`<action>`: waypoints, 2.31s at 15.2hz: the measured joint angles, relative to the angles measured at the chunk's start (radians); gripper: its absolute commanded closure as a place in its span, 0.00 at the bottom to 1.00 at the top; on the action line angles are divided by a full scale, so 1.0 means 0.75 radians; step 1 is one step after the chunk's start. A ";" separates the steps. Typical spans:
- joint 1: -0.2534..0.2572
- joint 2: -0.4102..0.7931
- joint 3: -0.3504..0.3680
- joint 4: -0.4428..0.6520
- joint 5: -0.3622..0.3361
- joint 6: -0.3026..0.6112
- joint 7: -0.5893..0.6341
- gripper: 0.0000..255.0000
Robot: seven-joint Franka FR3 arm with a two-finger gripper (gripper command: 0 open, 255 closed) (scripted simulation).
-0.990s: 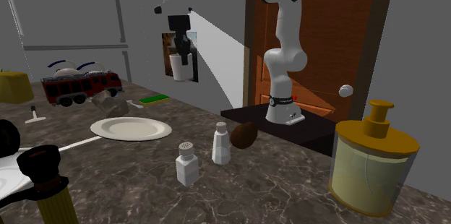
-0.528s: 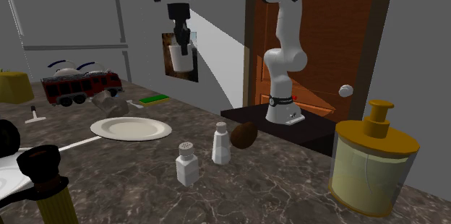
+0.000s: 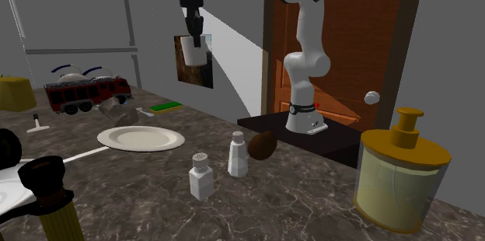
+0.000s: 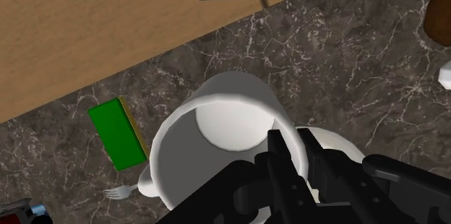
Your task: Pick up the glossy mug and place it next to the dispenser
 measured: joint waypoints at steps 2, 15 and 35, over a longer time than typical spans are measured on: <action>0.001 0.007 0.001 0.047 0.000 -0.040 0.000 1.00; 0.109 -0.011 0.118 0.126 0.026 -0.152 0.216 1.00; 0.459 0.272 0.449 0.476 0.004 -0.260 0.886 1.00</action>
